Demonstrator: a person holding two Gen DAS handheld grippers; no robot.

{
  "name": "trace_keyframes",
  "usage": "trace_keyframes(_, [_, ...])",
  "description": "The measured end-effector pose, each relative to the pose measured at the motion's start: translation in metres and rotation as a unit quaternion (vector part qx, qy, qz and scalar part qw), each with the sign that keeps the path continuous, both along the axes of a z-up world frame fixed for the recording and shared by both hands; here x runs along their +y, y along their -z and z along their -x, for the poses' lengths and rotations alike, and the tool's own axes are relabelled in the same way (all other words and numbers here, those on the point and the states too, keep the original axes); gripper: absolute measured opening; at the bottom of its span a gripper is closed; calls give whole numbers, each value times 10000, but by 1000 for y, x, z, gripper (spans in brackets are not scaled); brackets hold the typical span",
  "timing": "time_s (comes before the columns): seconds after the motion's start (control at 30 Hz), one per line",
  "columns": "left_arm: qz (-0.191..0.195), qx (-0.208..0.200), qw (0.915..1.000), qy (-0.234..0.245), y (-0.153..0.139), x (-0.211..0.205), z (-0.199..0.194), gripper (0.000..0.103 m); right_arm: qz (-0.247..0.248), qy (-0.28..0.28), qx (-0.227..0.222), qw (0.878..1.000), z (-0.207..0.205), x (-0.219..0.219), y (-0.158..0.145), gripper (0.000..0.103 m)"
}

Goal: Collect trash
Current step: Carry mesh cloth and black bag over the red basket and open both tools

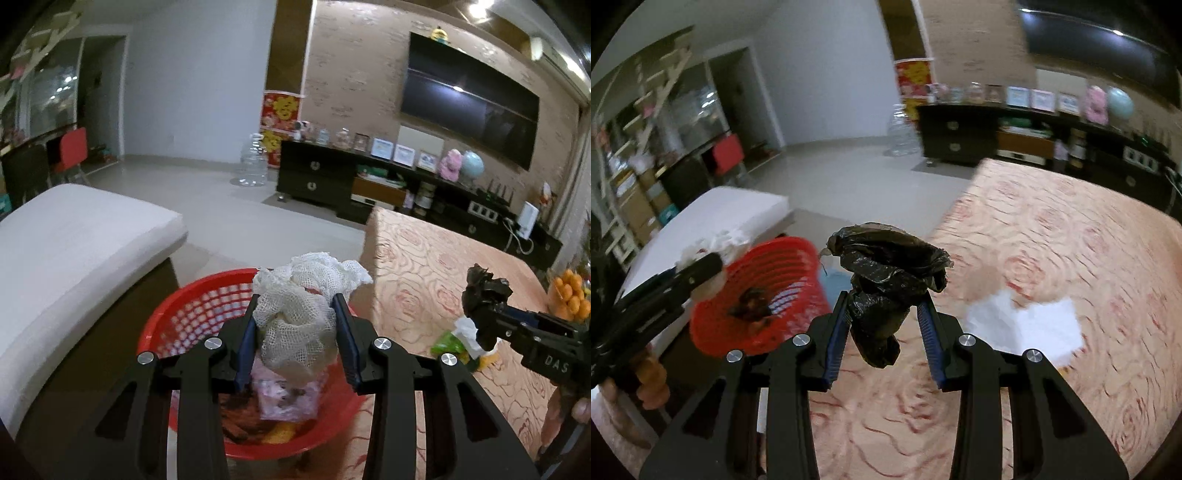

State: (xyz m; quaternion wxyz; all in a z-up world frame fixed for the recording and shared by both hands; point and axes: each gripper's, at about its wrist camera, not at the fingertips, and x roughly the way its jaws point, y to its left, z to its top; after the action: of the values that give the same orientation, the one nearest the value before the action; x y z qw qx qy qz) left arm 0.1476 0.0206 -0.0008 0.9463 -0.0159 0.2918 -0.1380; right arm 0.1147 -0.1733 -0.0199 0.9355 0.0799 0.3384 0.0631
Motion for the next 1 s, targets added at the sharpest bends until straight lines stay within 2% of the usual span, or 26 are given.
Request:
trace_keyframes(0.27, [-45,108,9993,-363,4,27,-9,37,254,-865,-236,9956,-28,52,-26,36])
trace_keyframes(0.43, [-176,178,9987,-435,9,30,-14,37,214,-1135,-93,9933,-42,69,-10,36])
trace_keyframes(0.83, [-286,297,9982,-447,15,32,-17,37,165,-1368,175,9903,-65,90,11,37])
trace_keyframes(0.93, [-267,320,9981,-451,14,32,-20,39,175,-1454,218,9890,-65,94,15,39])
trace_keyframes(1.0, [-228,353,9981,-449,15,33,-21,42,154,-1484,227,9885,-66,96,16,45])
